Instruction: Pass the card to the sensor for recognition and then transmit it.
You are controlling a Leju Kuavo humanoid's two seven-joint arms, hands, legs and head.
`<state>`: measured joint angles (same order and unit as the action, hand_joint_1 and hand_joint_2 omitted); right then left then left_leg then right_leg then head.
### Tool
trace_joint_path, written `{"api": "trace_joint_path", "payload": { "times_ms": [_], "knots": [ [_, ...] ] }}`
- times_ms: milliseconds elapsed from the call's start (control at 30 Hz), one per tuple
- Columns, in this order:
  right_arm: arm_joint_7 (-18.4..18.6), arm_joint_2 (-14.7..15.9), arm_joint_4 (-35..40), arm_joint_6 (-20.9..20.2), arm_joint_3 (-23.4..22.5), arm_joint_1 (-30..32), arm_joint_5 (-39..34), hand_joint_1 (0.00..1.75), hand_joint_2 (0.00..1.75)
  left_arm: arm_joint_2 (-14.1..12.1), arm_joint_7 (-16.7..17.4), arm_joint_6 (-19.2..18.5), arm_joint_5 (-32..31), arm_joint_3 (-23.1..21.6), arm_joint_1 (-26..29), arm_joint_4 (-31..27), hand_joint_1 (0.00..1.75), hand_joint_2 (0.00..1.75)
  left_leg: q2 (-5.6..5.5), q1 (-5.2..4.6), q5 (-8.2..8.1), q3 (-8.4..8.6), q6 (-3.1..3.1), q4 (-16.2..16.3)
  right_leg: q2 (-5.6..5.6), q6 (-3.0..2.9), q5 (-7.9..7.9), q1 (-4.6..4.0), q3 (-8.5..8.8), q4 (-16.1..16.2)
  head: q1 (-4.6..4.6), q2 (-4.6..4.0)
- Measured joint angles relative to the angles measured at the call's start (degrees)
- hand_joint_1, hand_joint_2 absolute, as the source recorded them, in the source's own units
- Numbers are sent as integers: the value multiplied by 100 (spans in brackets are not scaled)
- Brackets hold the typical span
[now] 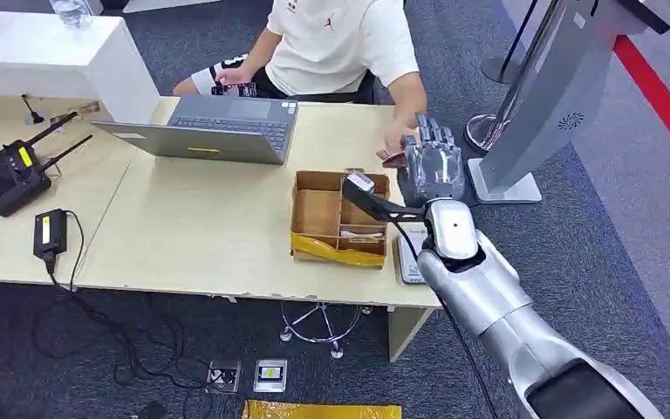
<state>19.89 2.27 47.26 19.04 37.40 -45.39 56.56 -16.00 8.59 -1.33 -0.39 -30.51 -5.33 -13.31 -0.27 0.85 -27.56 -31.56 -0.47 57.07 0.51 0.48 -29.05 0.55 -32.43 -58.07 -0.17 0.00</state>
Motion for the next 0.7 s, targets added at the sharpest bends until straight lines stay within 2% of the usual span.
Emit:
{"api": "trace_joint_path", "payload": {
  "times_ms": [167,333,433,567,700],
  "knots": [
    [-184,94,700,179,-173,429,-164,0,175,0,0,9,46,-7,7,-2,0,175,3,-1,0,0,0,0,-4,0,0,1,0,0,0,0],
    [-207,195,2088,809,-433,1148,-767,0,175,-2,22,17,221,-7,29,0,0,175,3,0,-3,1,2,0,-3,0,-1,0,0,1,0,0],
    [-365,280,3043,1127,-592,1707,-1338,0,175,0,42,57,350,-5,39,6,0,175,4,0,-7,5,-3,0,-3,-1,-2,0,2,3,0,0],
    [-627,411,4200,1062,-710,2474,-1921,0,175,0,63,116,479,4,50,13,0,175,13,0,-13,5,-9,-1,-9,-1,-2,1,-1,3,-2,0],
    [-774,527,4971,648,-767,3089,-2015,0,175,2,103,142,562,11,50,13,0,175,15,0,-14,9,-9,-1,-20,-1,-2,1,2,4,2,0]
  ]
}}
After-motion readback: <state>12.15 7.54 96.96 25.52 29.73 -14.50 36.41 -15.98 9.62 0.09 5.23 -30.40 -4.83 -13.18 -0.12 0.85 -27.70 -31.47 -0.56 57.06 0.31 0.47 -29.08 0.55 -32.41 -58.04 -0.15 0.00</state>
